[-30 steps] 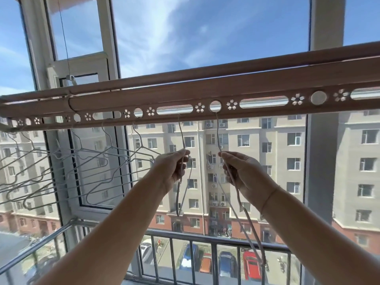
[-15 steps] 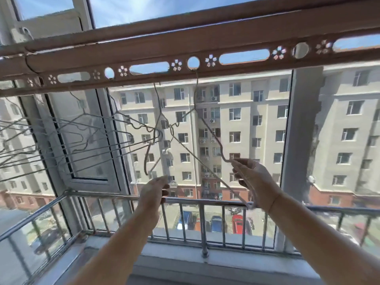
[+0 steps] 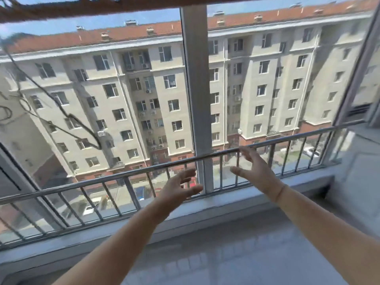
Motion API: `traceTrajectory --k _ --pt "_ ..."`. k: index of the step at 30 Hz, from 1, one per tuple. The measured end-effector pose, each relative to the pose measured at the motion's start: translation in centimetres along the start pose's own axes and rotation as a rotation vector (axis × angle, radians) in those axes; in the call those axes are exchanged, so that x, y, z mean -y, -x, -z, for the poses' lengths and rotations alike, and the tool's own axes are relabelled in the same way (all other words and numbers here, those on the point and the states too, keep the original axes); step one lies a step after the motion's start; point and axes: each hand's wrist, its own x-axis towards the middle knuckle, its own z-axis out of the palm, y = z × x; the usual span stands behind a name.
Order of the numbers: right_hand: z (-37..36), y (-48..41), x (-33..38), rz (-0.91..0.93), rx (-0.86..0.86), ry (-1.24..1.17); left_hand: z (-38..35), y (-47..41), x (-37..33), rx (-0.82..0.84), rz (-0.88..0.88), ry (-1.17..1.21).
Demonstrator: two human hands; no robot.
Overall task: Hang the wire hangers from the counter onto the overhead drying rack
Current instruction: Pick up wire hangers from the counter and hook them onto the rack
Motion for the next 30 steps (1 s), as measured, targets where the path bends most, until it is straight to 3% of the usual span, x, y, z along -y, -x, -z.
traceTrajectory --k 15,30 --pt "31.4 12.5 -15.0 -0.282 -0.374 0.203 -34.0 -9.5 -9.3 0.387 -0.124 0.077" --pt "53.0 17.6 -25.7 -0.517 -0.842 0.167 -60.8 -21.5 -17.2 0.698 -0.19 0.056"
